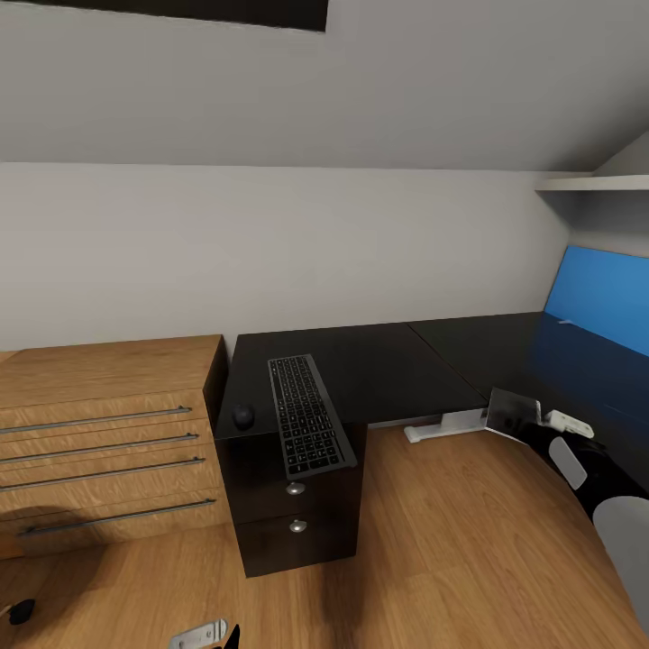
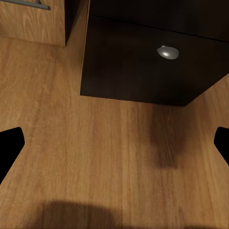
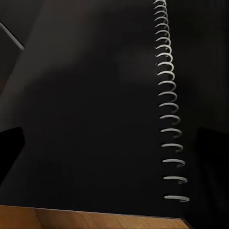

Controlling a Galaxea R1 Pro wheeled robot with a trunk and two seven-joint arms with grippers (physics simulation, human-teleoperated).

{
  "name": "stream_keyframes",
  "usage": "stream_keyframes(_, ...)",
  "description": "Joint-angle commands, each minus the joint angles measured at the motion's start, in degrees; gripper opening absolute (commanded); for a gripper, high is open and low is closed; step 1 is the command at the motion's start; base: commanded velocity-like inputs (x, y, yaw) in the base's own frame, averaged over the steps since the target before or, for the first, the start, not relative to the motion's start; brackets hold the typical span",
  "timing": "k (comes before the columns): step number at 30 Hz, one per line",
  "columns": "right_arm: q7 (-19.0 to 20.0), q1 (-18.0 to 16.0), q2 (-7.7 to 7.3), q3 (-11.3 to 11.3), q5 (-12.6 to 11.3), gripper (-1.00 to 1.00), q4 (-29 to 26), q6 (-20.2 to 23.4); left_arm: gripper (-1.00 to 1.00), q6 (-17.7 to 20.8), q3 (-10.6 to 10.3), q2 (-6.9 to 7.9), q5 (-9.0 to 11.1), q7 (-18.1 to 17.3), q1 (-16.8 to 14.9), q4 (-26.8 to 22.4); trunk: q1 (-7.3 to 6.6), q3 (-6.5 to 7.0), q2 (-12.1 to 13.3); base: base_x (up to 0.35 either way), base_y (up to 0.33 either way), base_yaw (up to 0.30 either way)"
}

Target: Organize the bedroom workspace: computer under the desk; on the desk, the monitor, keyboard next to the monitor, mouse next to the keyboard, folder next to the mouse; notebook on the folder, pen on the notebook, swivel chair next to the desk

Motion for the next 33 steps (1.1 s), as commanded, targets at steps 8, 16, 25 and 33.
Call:
stream_keyframes(8, -1.16, 0.95, -1.32, -0.3, -0.48, 1.0, -11.1, -0.53, 1.0, -0.17, -0.33, -0.08, 0.4, 0.42, -0.02, 1.48, 0.0, -0.05, -0.02, 0.0, 0.0, 0.0)
stream_keyframes(16, -6.55, 9.1, -0.95, -0.3, -0.47, 1.0, -28.22, 0.1, 1.0, -0.17, -0.33, -0.08, 0.36, 0.42, -0.02, 1.76, 0.0, -0.05, -0.02, 0.0, 0.0, 0.0)
stream_keyframes(25, -23.84, 20.28, 7.69, -0.17, -0.78, 1.0, -53.2, 8.03, 1.0, -0.23, -0.33, -0.08, 0.29, 0.42, -0.02, 1.8, 0.0, -0.05, -0.02, 0.0, 0.0, 0.0)
stream_keyframes(33, -26.25, 25.07, 12.86, 1.81, -0.23, 1.0, -60.06, 10.16, 1.0, -0.25, -0.33, -0.08, 0.27, 0.42, -0.02, 1.8, 0.0, -0.05, -0.02, 0.0, 0.0, 0.0)
